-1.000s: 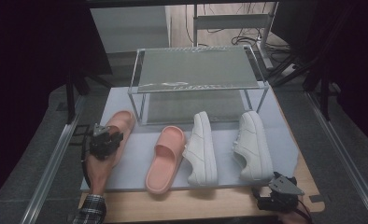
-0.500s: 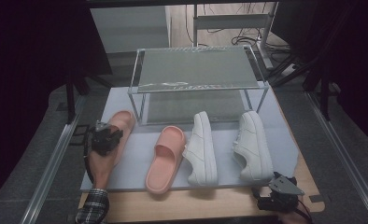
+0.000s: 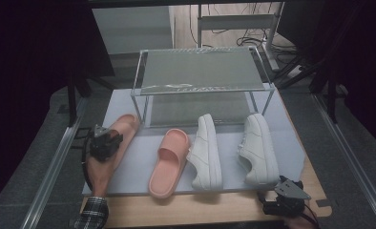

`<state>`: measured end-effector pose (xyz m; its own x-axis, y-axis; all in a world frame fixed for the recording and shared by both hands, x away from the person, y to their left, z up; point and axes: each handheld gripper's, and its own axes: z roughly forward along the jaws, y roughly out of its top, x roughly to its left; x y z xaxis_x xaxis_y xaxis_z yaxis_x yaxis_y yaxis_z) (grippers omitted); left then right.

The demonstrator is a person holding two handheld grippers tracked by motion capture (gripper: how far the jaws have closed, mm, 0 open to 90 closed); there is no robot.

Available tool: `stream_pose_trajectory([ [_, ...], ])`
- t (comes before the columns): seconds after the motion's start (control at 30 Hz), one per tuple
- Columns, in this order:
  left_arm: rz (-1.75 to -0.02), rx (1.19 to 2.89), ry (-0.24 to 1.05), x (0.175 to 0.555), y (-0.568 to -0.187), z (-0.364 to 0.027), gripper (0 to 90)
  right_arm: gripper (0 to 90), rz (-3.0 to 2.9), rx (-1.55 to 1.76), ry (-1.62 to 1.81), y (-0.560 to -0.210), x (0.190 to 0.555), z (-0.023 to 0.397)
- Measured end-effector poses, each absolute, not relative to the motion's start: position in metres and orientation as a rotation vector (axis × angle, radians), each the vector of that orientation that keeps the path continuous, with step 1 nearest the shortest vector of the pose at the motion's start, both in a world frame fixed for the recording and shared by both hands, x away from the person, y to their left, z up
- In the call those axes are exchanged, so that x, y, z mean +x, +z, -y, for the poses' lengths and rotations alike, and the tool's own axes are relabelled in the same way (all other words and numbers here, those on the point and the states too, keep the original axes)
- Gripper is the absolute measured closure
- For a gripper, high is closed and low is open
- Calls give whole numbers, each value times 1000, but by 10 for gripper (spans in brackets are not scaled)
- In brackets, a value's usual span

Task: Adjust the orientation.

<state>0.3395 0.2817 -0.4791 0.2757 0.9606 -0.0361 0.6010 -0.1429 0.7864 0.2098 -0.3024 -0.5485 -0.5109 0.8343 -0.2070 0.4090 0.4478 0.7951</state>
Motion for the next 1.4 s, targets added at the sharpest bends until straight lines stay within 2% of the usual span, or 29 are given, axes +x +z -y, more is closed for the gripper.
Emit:
stream_pose_trajectory([
  [0.47,-1371,1850,682,301,-468,-294,855,0,-2107,1038,929,-548,210,302],
  [0.8,-1325,1853,651,276,-463,-290,854,0,-2107,1040,927,-548,210,302],
  [1.4,-1183,1874,629,261,-455,-249,854,0,-2106,1042,928,-548,210,302],
])
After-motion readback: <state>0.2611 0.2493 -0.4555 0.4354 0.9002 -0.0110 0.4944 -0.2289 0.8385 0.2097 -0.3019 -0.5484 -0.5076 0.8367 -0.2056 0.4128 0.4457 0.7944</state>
